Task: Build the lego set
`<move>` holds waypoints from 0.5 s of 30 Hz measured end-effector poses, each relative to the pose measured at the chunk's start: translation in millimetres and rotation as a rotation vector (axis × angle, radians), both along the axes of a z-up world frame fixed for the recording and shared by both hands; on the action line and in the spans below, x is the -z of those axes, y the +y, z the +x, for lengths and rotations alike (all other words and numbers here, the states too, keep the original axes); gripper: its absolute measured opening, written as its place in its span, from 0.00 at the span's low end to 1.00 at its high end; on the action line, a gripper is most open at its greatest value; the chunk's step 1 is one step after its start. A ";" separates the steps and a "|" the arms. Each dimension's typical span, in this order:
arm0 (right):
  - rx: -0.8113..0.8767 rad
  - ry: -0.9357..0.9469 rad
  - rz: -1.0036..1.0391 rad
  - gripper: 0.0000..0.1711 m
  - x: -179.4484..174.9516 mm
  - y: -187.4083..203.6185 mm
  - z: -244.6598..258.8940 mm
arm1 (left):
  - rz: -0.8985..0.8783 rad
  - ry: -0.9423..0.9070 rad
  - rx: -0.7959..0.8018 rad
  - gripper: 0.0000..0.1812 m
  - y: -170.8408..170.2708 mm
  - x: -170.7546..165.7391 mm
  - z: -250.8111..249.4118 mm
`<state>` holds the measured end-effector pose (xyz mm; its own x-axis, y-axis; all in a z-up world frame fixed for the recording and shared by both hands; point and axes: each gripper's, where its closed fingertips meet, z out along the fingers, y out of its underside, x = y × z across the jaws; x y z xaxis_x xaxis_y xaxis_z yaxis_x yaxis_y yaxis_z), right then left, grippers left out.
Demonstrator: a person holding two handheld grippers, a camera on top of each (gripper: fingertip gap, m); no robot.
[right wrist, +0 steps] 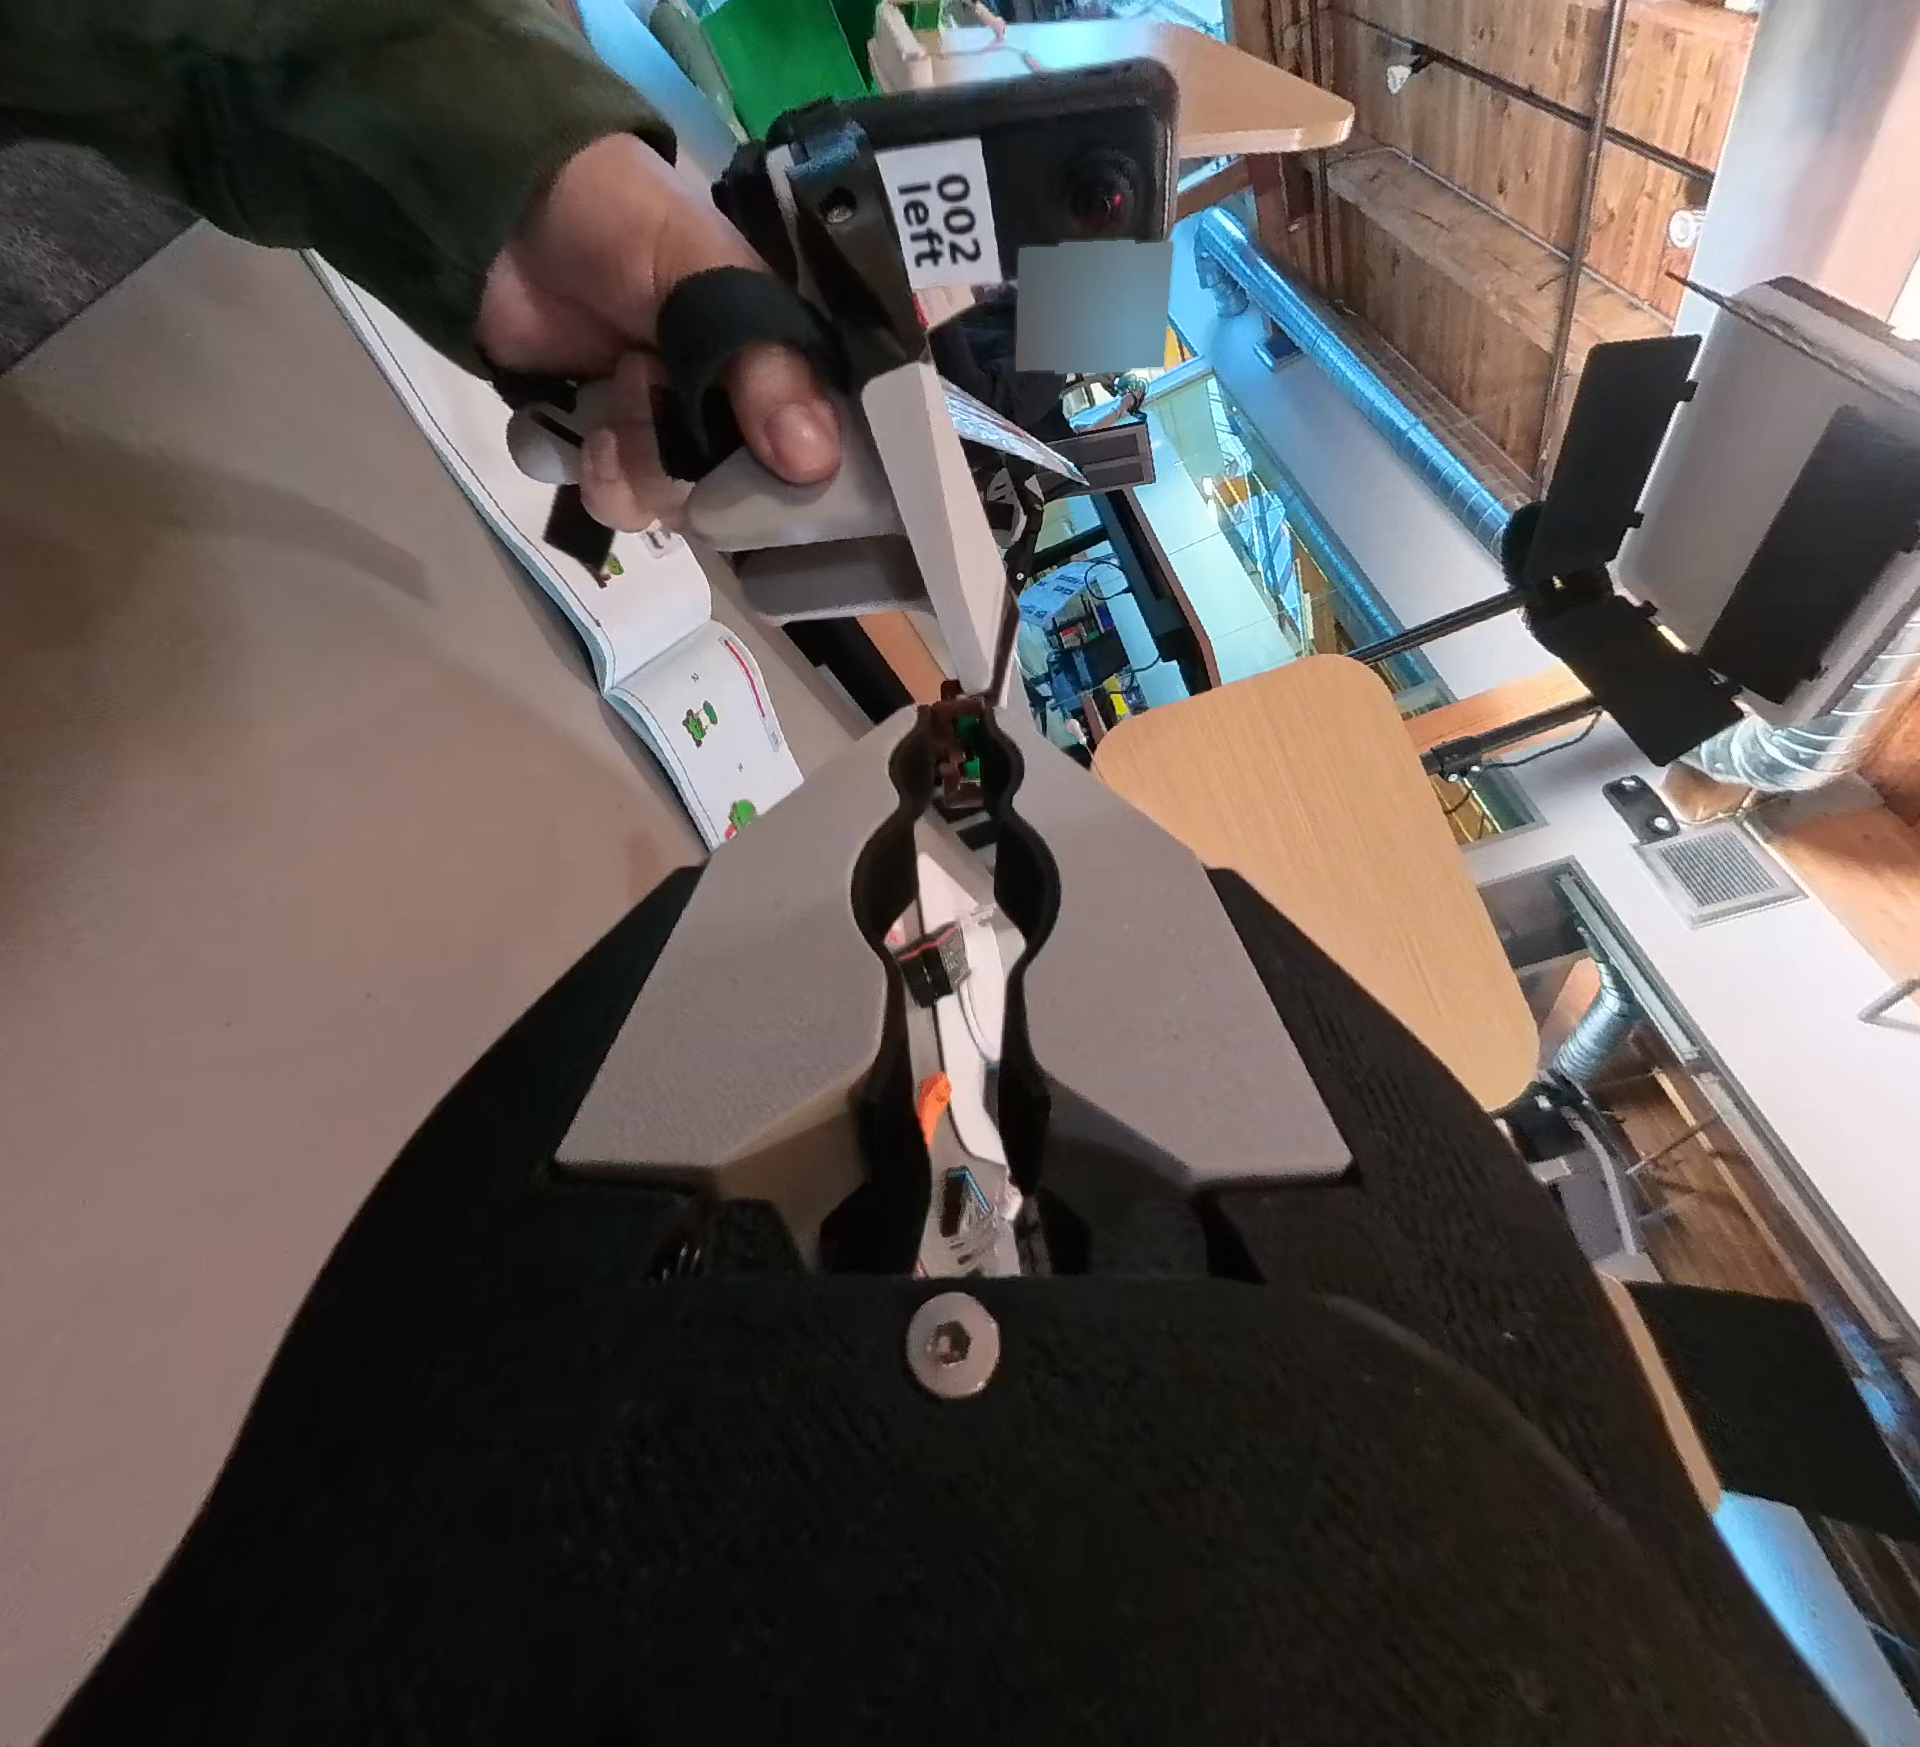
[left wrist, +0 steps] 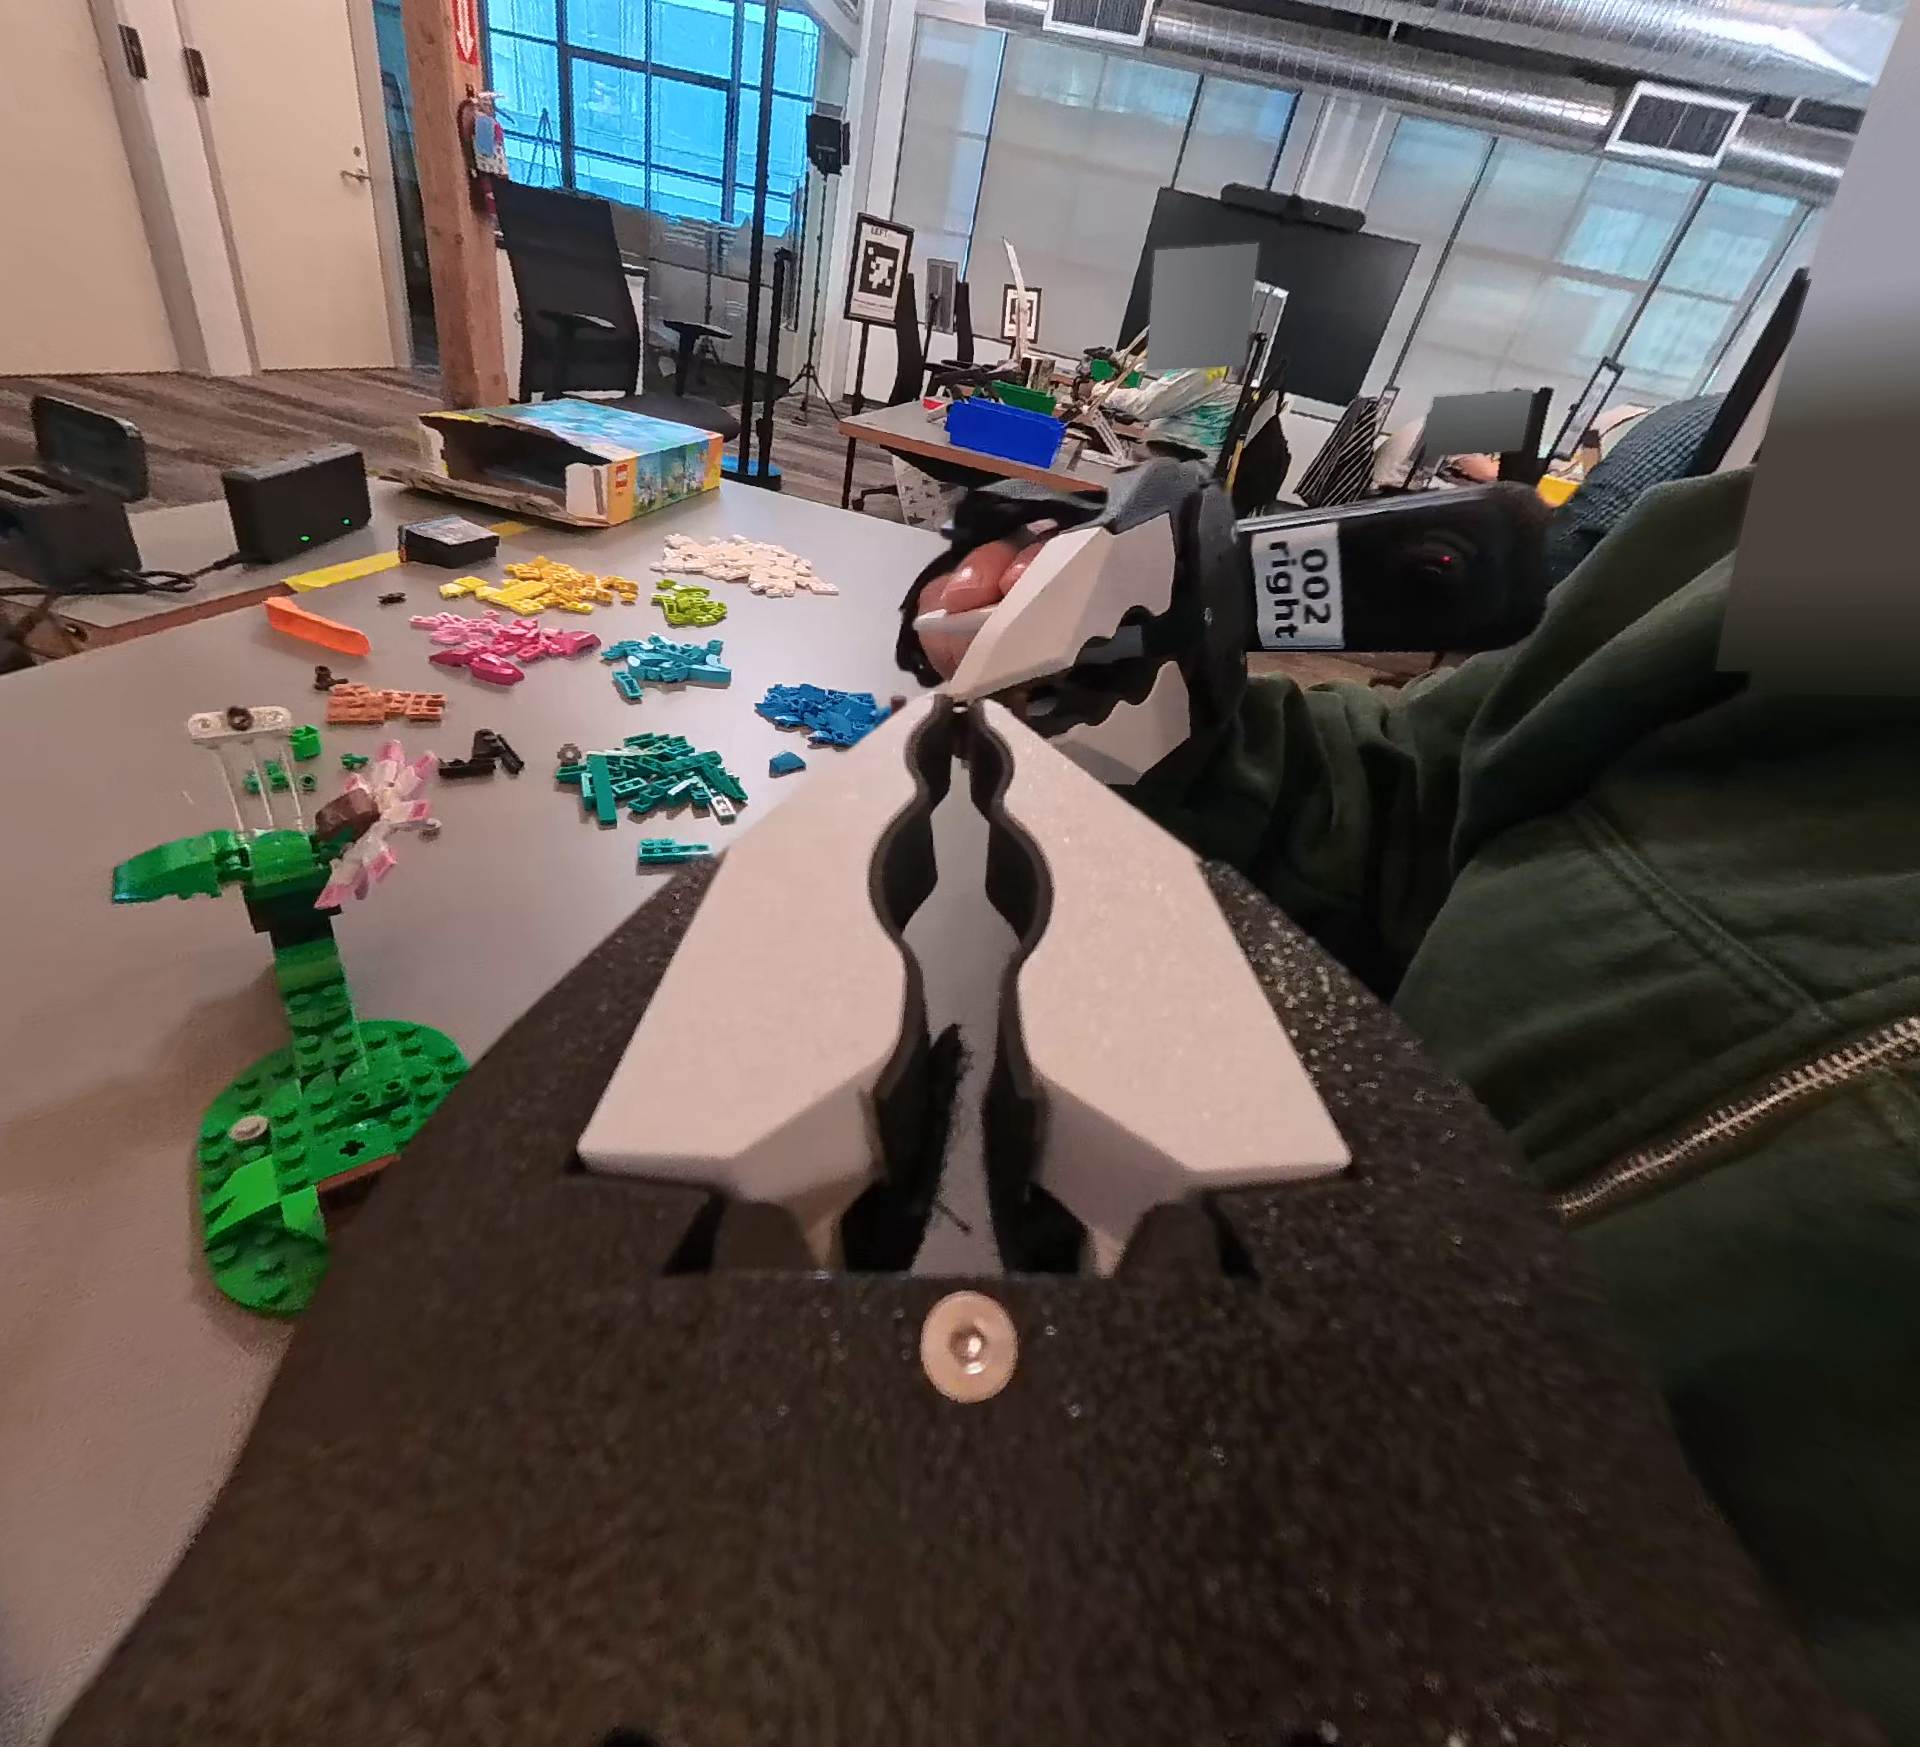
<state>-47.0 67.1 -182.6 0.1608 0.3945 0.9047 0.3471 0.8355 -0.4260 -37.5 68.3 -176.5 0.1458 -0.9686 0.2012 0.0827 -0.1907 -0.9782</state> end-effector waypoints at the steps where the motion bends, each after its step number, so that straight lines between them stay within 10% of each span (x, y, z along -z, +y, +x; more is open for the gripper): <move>1: 0.010 -0.005 0.002 0.03 -0.2 0.2 -0.5 | -0.011 -0.007 0.003 0.00 0.5 -0.3 -0.4; 15: 0.035 -0.071 -0.043 0.02 1.2 -1.0 0.2 | -0.214 -0.117 0.096 0.00 0.5 1.2 -0.4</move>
<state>-46.8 66.1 -183.7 0.1109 0.4283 0.8968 0.4062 0.8040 -0.4343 -38.0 68.7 -177.8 0.0189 -0.9104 0.4133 0.1643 -0.4050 -0.8995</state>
